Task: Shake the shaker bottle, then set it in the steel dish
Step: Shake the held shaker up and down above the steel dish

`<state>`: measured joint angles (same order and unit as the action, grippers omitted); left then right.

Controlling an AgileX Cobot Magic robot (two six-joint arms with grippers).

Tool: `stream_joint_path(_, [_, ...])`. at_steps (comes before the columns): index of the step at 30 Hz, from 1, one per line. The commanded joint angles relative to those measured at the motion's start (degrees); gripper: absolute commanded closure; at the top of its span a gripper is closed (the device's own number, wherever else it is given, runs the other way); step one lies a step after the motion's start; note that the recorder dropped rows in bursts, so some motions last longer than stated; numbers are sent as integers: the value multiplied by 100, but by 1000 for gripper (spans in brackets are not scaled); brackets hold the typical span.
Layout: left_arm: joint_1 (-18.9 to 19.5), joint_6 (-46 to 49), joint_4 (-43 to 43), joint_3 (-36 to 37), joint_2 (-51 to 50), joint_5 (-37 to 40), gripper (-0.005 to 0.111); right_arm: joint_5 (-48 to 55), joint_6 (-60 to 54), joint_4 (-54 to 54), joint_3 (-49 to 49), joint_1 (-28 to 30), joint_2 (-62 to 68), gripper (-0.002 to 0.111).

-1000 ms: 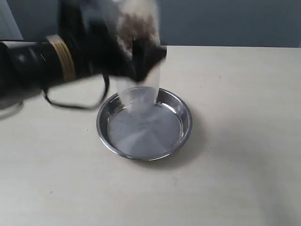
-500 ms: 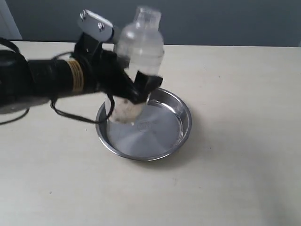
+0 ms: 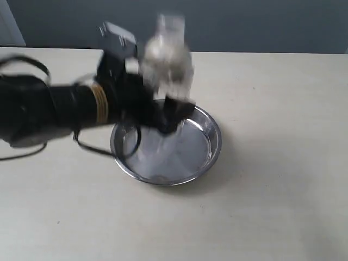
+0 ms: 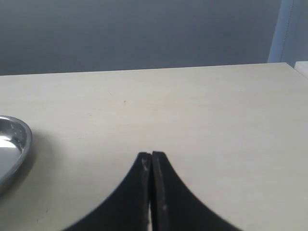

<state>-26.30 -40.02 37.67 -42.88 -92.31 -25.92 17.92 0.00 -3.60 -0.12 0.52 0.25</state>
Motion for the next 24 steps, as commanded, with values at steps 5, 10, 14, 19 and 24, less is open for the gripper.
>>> stream_joint_path(5, [8, 145, -376, 108, -3, 223, 106, -45, 0, 8, 12, -1, -25, 109])
stream_joint_path(10, [-128, 105, 205, -893, 1287, 422, 106, -45, 0, 8, 12, -1, -25, 109])
stream_joint_path(14, [-87, 113, 0, -199, 196, 798, 106, -45, 0, 8, 12, -1, -25, 109])
stream_joint_path(19, [-207, -269, 586, -540, 767, -609, 106, -45, 0, 8, 12, -1, -25, 109])
stream_joint_path(24, [-231, -149, 515, -867, 961, 1026, 106, -45, 0, 8, 12, -1, -25, 109])
